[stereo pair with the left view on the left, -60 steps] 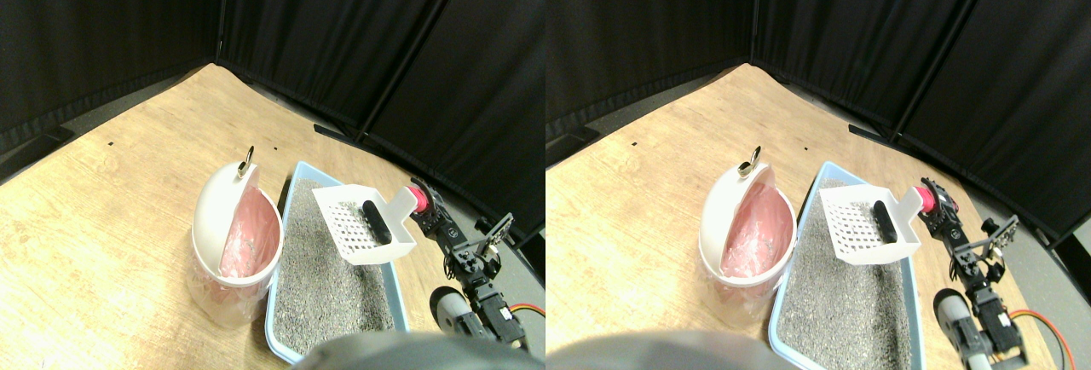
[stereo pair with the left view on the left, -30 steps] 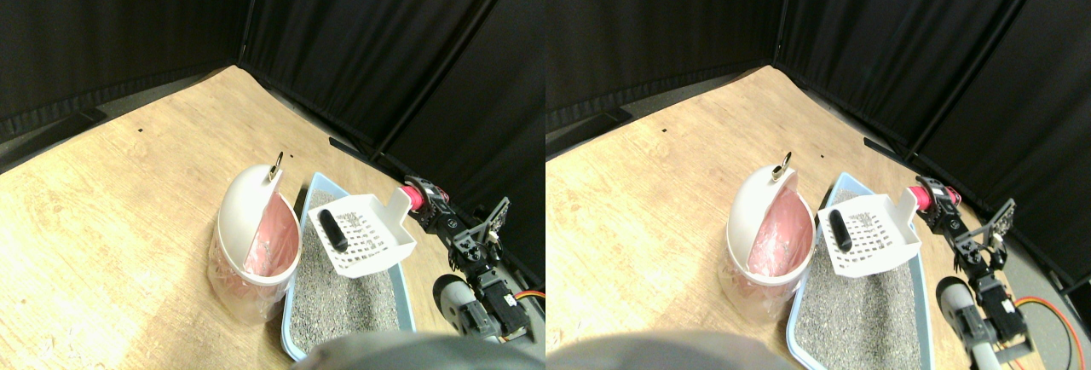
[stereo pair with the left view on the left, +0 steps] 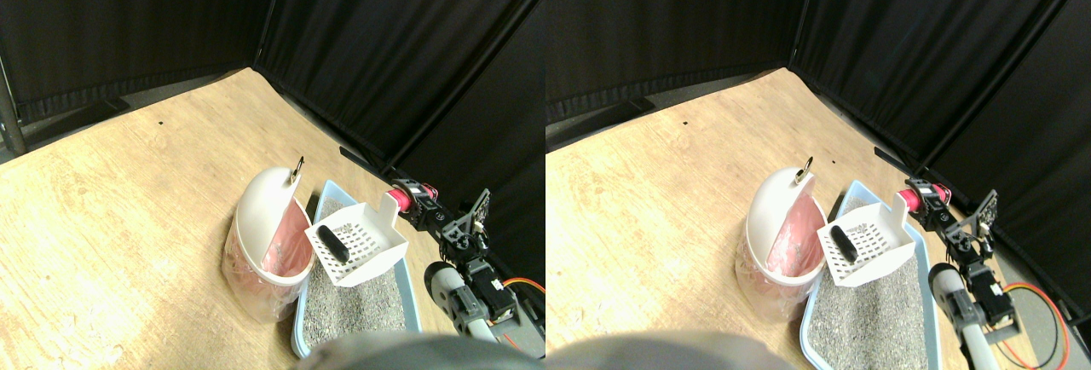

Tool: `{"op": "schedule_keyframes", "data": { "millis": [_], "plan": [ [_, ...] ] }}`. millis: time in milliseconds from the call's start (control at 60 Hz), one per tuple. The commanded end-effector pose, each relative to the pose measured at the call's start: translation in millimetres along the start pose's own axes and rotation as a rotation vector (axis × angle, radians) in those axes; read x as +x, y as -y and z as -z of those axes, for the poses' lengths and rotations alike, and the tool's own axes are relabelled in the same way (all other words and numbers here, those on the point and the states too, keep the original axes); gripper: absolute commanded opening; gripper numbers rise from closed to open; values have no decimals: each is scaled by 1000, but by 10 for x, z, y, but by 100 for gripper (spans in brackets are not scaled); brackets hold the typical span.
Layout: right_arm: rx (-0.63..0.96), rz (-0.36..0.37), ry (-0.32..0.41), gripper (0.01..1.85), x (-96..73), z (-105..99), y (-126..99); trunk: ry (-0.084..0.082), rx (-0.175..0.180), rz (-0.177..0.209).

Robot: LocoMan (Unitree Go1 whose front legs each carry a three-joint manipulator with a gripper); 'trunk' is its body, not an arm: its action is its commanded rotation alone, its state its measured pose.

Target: Scoop (unimanual)

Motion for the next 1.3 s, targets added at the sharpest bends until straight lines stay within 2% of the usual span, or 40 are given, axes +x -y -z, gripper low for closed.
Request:
{"op": "schedule_keyframes", "data": {
  "millis": [17,283,483,600,833,1133,1300],
  "plan": [
    [-57,-3,45,6,8,-139,-35,-20,-4,-15],
    [-144,4,56,6,-35,-243,-31,-16,-5,-7],
    [-155,8,23,6,-33,-327,-34,-7,-13,-10],
    [-163,69,-17,6,-33,-408,-46,0,-22,-13],
    [-190,84,-40,6,-18,-497,-88,9,-32,-12],
    [-344,69,-4,6,11,-496,-152,7,-39,-13],
    [-303,70,-30,6,9,-501,-168,7,-39,-12]
  ]
}}
